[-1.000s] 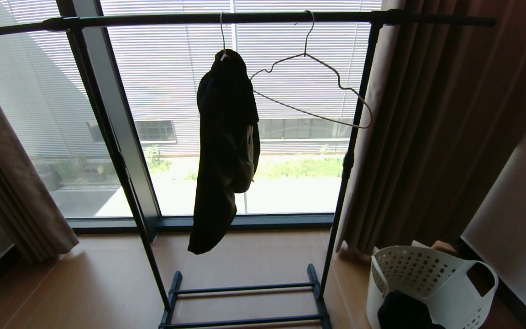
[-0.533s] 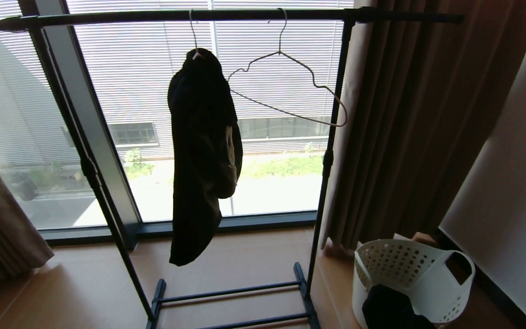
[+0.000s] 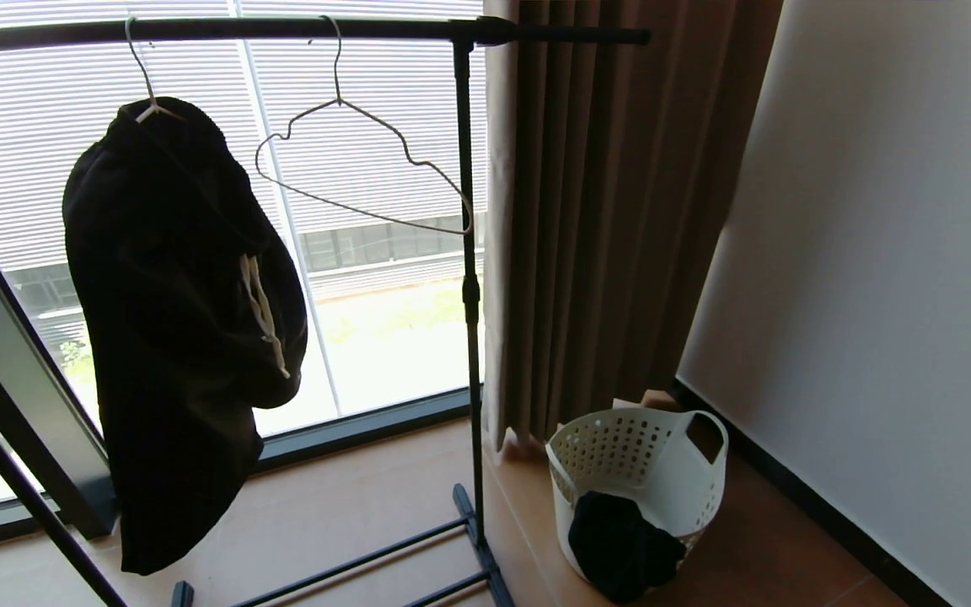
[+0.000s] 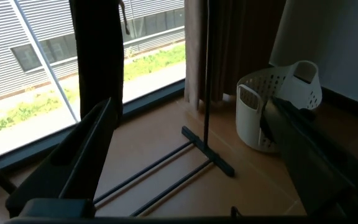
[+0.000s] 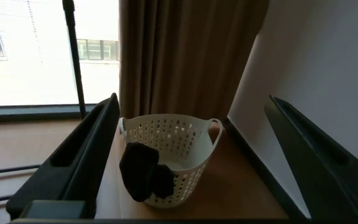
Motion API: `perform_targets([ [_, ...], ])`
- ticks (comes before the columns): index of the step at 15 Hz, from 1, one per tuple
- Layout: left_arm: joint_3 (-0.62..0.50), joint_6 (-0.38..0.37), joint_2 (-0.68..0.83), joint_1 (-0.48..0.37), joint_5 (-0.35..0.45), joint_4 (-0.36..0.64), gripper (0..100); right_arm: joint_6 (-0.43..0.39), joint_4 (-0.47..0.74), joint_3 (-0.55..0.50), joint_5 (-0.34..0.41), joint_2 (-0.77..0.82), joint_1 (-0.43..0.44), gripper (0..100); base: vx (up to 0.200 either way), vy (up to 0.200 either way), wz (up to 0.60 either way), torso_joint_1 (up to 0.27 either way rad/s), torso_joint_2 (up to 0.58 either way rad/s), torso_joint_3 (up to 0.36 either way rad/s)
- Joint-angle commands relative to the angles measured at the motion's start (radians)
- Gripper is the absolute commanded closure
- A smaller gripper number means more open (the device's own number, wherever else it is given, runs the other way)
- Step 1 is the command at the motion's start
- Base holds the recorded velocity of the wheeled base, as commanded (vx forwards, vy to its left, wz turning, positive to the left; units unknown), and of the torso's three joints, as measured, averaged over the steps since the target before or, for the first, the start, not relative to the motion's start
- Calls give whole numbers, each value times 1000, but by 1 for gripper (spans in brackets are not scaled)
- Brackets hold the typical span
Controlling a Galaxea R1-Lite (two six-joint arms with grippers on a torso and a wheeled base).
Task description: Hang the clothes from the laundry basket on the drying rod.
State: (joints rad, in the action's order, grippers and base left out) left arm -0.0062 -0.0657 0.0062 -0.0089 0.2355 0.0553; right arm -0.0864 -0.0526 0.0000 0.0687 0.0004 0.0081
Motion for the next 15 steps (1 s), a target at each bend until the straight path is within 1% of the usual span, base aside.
perform_targets([
  [1, 0, 1, 1, 0, 1, 0, 0, 0, -1, 0, 0, 0, 0, 0, 0, 0, 0, 0, 0, 0],
  [3, 0, 1, 1, 0, 1, 0, 0, 0, -1, 0, 0, 0, 0, 0, 0, 0, 0, 0, 0, 0],
  [7, 0, 1, 1, 0, -1, 0, 0, 0, -1, 0, 0, 0, 0, 0, 200, -200, 0, -2, 1, 5],
  [10, 0, 1, 1, 0, 1, 0, 0, 0, -1, 0, 0, 0, 0, 0, 200, 0, 0, 4, 1, 2],
  [15, 0, 0, 1, 0, -1, 0, 0, -1, -1, 0, 0, 0, 0, 0, 0, 0, 0, 0, 0, 0],
])
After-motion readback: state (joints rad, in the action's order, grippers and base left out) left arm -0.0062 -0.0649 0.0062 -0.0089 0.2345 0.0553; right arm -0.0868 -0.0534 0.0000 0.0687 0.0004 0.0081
